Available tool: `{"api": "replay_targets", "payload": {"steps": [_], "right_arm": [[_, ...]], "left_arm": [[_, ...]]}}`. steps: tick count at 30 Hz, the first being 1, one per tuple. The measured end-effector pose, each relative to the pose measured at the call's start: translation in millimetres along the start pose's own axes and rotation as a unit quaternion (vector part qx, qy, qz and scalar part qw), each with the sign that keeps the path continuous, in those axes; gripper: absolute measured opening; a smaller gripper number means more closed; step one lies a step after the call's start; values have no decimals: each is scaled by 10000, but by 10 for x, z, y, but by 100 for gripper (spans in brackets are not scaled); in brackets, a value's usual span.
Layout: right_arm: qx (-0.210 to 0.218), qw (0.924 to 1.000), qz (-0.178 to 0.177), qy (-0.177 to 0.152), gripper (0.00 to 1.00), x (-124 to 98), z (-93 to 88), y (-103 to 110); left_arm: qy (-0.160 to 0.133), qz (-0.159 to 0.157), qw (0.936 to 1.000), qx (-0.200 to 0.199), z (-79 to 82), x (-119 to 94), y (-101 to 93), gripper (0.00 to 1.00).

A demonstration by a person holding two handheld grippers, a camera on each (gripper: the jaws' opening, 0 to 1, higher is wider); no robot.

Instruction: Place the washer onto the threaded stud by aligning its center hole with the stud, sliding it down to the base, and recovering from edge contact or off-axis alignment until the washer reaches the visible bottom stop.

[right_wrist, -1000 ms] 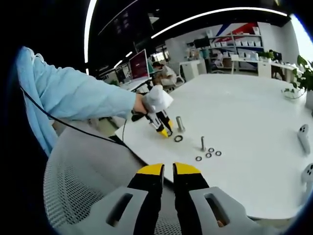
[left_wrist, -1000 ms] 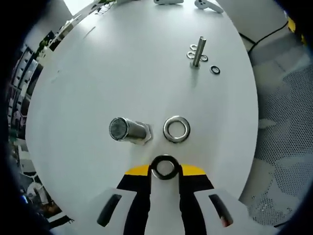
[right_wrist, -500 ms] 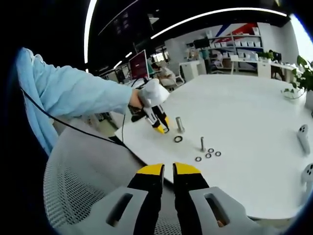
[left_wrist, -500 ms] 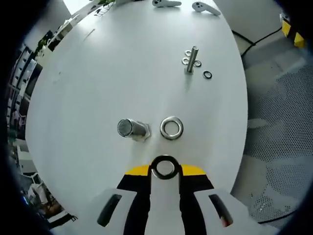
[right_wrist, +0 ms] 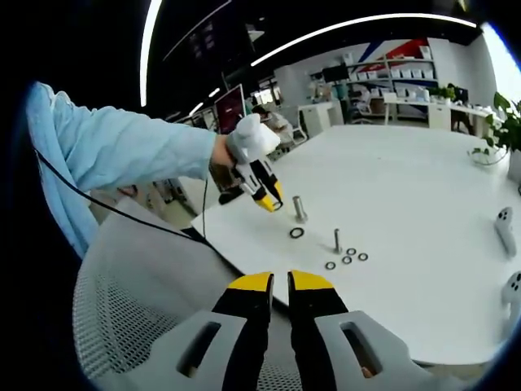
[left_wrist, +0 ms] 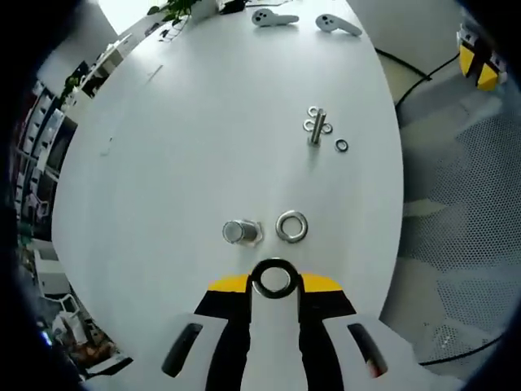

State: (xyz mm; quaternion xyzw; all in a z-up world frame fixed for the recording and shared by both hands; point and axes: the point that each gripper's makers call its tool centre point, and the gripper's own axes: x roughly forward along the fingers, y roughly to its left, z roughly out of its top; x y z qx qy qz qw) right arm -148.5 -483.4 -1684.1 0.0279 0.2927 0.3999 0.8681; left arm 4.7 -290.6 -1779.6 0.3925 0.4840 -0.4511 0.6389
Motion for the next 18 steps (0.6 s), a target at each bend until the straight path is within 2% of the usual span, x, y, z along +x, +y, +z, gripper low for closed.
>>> {"api": "replay_targets", "payload": {"steps": [7, 18], "right_arm": [[4, 10000, 10, -32, 10, -5, 9, 4], [1, 10000, 7, -12, 10, 0, 6, 4]], "left_arm": [[10, 180, 9998, 65, 84, -55, 75, 19], [-94, 184, 9996, 184, 270, -58, 118, 19]]}}
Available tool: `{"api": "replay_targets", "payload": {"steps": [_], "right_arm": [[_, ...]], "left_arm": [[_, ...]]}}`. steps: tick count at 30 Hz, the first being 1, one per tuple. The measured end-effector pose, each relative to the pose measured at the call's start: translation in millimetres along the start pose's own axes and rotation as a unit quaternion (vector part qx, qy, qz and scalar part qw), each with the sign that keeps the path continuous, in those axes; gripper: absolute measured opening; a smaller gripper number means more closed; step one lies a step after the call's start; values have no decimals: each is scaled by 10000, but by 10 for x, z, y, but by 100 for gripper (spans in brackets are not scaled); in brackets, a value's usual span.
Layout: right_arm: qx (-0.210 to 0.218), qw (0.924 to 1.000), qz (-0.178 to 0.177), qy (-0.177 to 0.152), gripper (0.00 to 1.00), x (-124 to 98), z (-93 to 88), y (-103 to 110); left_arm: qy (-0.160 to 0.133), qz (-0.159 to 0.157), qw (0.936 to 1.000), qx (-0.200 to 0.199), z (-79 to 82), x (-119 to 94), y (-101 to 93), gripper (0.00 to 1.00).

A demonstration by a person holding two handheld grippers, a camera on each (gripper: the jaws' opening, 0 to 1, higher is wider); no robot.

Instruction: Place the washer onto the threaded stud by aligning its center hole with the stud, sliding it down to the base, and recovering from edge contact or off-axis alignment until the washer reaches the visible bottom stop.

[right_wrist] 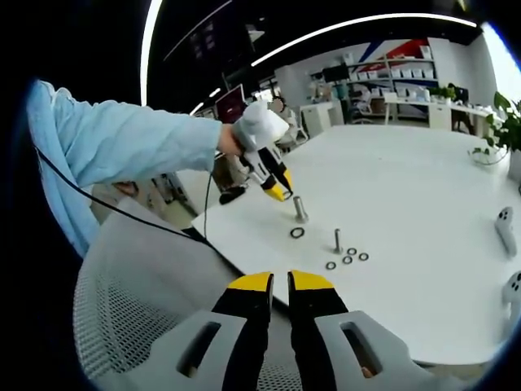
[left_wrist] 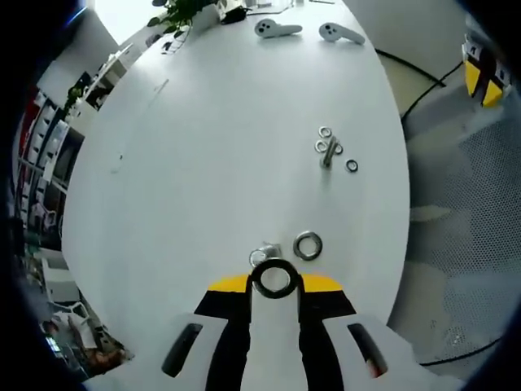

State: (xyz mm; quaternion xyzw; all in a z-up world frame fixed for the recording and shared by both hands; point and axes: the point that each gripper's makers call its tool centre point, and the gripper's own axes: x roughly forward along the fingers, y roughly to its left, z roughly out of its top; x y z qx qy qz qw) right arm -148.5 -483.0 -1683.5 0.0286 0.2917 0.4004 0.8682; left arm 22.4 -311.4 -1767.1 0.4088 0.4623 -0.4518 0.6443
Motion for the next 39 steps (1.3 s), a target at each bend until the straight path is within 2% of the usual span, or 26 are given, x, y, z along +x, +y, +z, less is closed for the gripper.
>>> {"api": "replay_targets", "payload": {"steps": [12, 15, 18, 20, 39], "right_arm": [[-15, 10000, 4, 6, 10, 1, 0, 0], [19, 9996, -180, -202, 10, -24, 63, -59], [24, 9999, -120, -11, 10, -1, 8, -40], [35, 9999, -143, -84, 10, -8, 28, -48], [27, 9999, -120, 1, 10, -1, 4, -40]], "left_arm": [[67, 52, 9999, 122, 58, 140, 122, 19], [112, 88, 9997, 178, 53, 153, 153, 19], [166, 57, 9997, 159, 32, 187, 162, 19], [198, 66, 9996, 199, 22, 200, 170, 19], [398, -1, 9990, 217, -4, 431, 146, 19]]}}
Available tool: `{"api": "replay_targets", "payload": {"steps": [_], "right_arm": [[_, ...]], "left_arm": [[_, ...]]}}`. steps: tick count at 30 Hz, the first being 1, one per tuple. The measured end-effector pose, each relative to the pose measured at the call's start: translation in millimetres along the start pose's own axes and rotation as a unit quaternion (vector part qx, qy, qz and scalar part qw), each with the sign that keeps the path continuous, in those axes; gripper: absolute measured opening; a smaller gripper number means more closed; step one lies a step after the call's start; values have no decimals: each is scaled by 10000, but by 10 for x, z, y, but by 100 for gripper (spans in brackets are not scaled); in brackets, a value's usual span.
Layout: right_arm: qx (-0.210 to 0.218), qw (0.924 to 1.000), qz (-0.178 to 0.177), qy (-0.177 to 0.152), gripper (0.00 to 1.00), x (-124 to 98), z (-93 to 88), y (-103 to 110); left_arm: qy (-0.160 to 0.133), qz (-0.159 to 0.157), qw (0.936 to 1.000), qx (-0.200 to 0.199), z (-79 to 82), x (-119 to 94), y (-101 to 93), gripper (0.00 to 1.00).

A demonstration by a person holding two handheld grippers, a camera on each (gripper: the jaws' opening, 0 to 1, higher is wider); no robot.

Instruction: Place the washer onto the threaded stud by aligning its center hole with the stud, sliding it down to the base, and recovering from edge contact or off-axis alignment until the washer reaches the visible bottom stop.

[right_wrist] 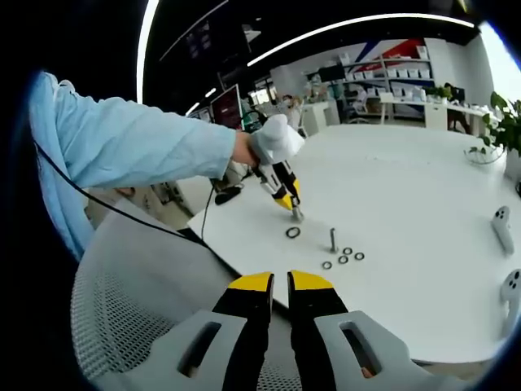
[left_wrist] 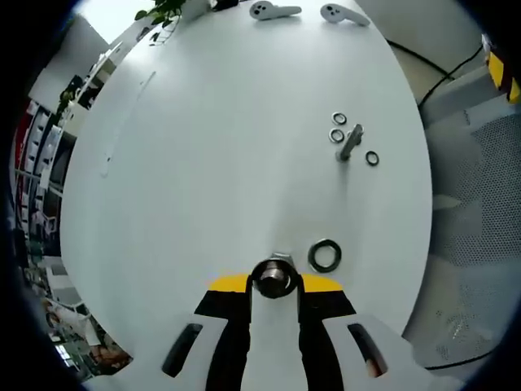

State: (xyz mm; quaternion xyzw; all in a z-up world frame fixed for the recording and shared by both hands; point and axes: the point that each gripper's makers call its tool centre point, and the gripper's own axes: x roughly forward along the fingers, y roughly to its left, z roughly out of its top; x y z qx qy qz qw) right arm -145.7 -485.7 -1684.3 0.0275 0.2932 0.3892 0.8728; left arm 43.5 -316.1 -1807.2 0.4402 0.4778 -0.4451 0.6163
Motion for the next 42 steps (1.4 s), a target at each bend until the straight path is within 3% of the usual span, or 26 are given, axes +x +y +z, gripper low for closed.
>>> {"api": "replay_targets", "payload": {"steps": [22, 42], "right_arm": [[-18, 9999, 55, 94, 10, 11, -29, 18], [-11, 9999, 59, 109, 9, 14, -35, 16]], "left_arm": [[244, -87, 9996, -72, -51, 267, -21, 19], [234, -350, 9982, -434, -53, 308, -40, 19]]}}
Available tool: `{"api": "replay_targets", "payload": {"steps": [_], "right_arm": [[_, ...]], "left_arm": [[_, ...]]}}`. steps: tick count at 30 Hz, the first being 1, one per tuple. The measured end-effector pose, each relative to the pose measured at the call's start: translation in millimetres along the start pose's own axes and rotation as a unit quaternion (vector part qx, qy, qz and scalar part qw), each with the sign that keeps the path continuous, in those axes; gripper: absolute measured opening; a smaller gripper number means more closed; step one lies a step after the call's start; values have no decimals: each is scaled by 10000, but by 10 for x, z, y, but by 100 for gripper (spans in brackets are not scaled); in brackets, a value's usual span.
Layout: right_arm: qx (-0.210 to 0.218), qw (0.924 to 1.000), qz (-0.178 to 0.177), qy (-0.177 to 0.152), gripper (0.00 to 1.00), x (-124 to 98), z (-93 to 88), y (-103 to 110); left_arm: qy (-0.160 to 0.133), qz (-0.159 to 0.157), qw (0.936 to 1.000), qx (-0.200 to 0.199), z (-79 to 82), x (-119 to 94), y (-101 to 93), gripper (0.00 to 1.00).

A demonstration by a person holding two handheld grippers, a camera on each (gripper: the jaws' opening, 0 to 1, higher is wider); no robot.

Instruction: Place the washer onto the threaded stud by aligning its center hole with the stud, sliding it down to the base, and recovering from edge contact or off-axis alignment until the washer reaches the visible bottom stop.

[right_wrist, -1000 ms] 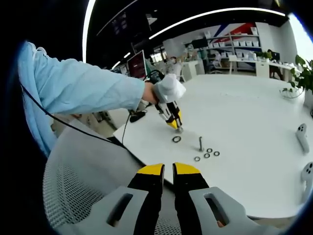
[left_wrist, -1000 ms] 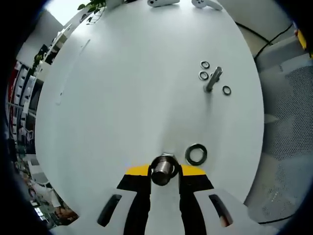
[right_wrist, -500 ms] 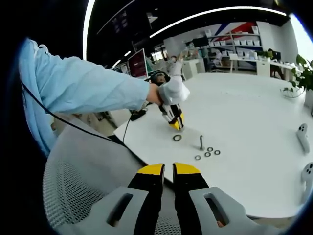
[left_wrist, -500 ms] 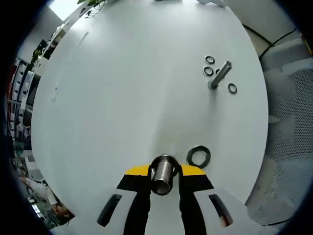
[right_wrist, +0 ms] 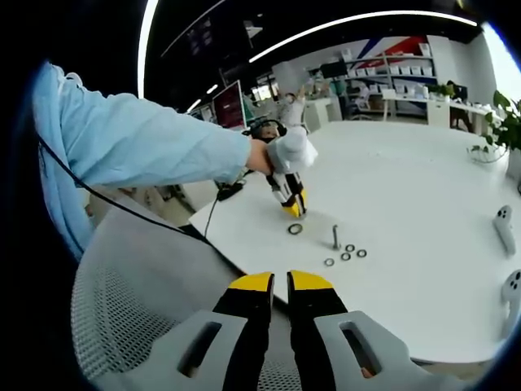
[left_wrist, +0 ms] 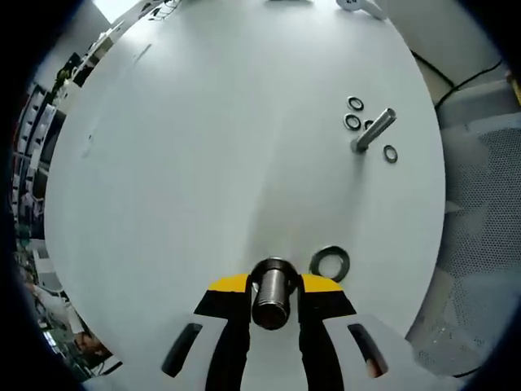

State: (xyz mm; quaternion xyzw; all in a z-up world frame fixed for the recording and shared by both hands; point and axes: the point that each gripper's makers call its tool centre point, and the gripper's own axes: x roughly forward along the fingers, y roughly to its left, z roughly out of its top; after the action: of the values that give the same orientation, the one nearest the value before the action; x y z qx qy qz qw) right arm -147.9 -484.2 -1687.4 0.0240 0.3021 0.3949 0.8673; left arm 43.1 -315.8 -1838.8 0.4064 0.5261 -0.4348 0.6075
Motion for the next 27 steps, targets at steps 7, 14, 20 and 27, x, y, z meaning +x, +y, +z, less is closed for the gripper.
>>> {"api": "replay_targets", "payload": {"steps": [7, 14, 20, 27], "right_arm": [[10, 10000, -12, -17, 9, -3, 3, -1], [19, 10000, -14, -28, 9, -5, 6, -1], [27, 10000, -24, -43, 9, -6, 9, -6], [21, 10000, -14, -25, 10, -2, 6, -2]], "left_arm": [[4, 25, 10000, 36, 0, 3, 9, 19], [170, 279, 9984, 458, -20, 55, 16, 20], [58, 174, 9994, 295, -28, 84, -7, 20], [-71, 320, 9983, 473, -34, 102, 27, 26]]}}
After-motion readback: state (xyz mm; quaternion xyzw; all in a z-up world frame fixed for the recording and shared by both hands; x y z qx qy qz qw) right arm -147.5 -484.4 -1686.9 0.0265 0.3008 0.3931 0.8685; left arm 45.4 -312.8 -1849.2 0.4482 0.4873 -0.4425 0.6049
